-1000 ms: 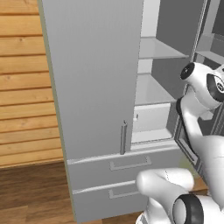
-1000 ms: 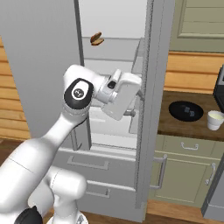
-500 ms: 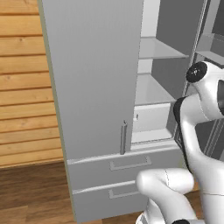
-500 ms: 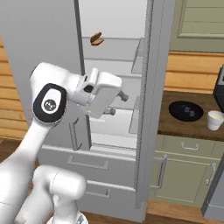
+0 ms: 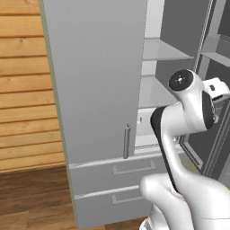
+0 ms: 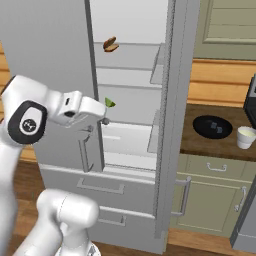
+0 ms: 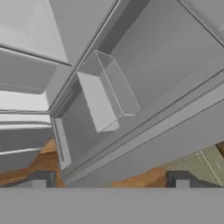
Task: Grab a lemon wedge from the fridge and one ice cube from the ice bowl, and put them in the glass of lemonade.
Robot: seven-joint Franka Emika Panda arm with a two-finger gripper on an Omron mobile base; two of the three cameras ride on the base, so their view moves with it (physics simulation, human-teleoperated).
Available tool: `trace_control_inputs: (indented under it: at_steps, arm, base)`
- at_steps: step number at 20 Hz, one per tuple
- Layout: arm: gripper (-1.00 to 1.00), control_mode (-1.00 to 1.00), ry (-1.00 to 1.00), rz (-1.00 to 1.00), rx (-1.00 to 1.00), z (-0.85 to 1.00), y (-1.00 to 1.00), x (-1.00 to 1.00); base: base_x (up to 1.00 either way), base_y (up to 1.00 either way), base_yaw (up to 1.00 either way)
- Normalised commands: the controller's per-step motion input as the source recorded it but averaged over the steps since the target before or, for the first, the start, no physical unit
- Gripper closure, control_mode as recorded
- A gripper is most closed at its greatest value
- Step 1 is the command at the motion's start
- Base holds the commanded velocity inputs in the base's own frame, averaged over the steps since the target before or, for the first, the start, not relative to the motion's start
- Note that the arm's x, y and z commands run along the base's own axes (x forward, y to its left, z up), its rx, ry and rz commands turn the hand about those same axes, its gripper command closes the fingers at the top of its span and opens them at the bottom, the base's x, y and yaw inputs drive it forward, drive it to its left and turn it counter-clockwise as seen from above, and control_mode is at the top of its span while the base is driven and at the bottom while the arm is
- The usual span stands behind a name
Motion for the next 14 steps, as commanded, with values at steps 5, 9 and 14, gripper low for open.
trace_control_inputs:
  at_steps: [5, 9, 14]
  arm:
    - [-1.0, -1.0, 0.0, 0.1, 0.37, -0.97, 0.86, 0.91]
    - [-1.0, -1.0, 0.03, 0.3, 0.38, -1.0, 0.59, 1.0]
    - [-1.0, -1.0, 0.09, 0.27, 0.2, -0.58, 0.49, 0.71]
  base:
    - [0.0, 0.0, 0.0]
    - [0.0, 0.0, 0.0]
    - [0.0, 0.0, 0.0]
